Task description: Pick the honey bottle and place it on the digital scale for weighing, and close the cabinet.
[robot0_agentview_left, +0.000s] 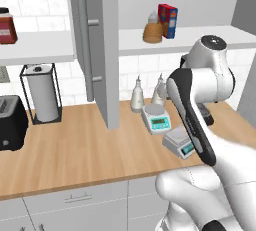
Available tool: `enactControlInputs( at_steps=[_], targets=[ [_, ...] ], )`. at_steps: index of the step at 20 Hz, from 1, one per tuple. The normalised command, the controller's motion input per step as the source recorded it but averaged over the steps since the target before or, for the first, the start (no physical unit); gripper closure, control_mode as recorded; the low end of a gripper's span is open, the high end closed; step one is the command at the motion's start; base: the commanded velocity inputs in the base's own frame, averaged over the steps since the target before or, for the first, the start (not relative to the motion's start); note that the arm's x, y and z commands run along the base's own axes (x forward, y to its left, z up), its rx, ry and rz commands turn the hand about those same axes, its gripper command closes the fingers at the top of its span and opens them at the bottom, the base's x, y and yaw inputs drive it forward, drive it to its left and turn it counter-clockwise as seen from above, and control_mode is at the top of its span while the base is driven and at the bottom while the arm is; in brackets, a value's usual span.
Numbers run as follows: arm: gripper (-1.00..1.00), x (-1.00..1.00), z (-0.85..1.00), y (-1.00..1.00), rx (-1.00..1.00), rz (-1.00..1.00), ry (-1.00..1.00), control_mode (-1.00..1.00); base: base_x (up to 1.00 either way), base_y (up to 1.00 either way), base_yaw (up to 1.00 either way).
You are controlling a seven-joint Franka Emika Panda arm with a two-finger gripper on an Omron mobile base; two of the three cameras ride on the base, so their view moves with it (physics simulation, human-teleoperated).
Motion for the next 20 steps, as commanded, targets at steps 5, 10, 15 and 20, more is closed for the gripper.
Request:
enactControlInputs(
  at_steps=[5, 10, 15, 20],
  targets=[
    [-1.00, -0.81, 0.47, 0.00, 0.00, 0.00, -0.50, -1.00, 0.00, 0.00, 0.00],
    [-1.00, -0.55, 0.76, 0.00, 0.00, 0.00, -0.37, -1.00, 0.00, 0.00, 0.00],
    [-1.00, -0.34, 0.95, 0.00, -0.01, 0.00, -0.32, -1.00, 0.00, 0.00, 0.00],
    [-1.00, -0.29, 0.98, 0.00, 0.00, 0.00, -0.29, -1.00, 0.00, 0.00, 0.00]
  ],
)
